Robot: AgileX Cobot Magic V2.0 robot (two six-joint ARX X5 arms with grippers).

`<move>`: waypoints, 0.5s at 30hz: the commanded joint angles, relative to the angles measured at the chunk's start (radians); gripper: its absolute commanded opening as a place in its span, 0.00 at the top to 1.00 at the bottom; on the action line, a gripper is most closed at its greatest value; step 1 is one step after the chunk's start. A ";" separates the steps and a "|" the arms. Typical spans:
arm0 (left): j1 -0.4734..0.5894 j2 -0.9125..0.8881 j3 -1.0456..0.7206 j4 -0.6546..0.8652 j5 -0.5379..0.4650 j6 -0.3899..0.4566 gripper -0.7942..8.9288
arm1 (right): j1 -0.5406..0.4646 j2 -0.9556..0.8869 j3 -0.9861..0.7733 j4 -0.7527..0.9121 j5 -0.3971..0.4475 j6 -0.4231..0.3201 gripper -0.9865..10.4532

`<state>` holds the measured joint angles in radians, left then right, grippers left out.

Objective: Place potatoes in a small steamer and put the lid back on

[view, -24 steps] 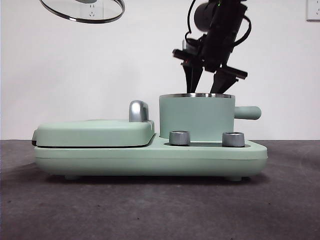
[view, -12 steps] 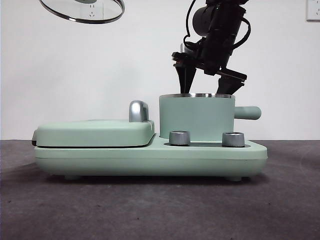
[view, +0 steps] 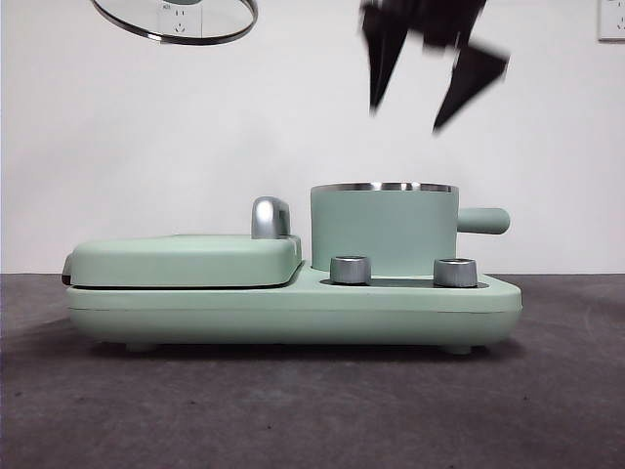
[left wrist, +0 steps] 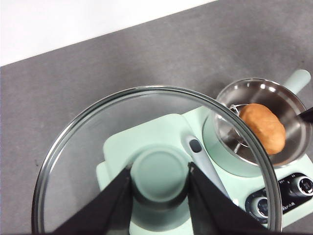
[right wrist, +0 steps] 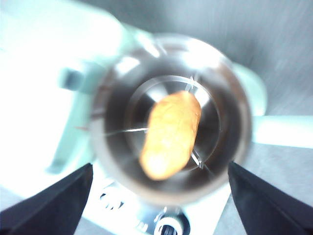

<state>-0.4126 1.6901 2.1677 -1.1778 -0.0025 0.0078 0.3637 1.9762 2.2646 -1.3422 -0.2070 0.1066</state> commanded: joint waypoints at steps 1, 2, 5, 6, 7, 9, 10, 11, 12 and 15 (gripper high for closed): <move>-0.018 0.006 0.007 0.027 0.002 -0.001 0.90 | 0.008 -0.095 -0.031 -0.075 0.002 -0.018 0.53; -0.023 0.006 -0.002 0.031 0.002 -0.001 0.90 | 0.010 -0.151 -0.068 -0.075 0.002 -0.024 0.53; -0.036 0.007 -0.024 0.045 0.002 -0.001 0.90 | 0.021 -0.297 -0.187 -0.075 0.005 -0.036 0.53; -0.040 0.008 -0.029 0.049 0.002 -0.001 0.90 | 0.024 -0.357 -0.242 -0.075 0.006 -0.036 0.53; -0.045 0.012 -0.031 0.052 0.002 -0.001 0.90 | 0.029 -0.409 -0.291 -0.075 0.006 -0.036 0.53; -0.056 0.021 -0.031 0.059 0.002 0.000 0.90 | 0.041 -0.524 -0.398 -0.073 0.009 -0.036 0.53; -0.062 0.028 -0.031 0.068 0.002 0.000 0.90 | 0.050 -0.585 -0.458 -0.064 0.014 -0.036 0.53; -0.068 0.035 -0.032 0.077 0.002 -0.001 0.90 | 0.062 -0.662 -0.532 -0.038 0.018 -0.036 0.53; -0.076 0.044 -0.032 0.089 0.002 -0.001 0.90 | 0.074 -0.721 -0.588 -0.010 0.017 -0.036 0.53; -0.102 0.071 -0.032 0.119 0.002 -0.008 0.90 | 0.119 -0.909 -0.768 0.108 0.016 0.004 0.53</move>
<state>-0.4999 1.7359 2.1101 -1.0882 -0.0021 0.0071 0.4713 1.1091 1.5291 -1.2781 -0.1905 0.0879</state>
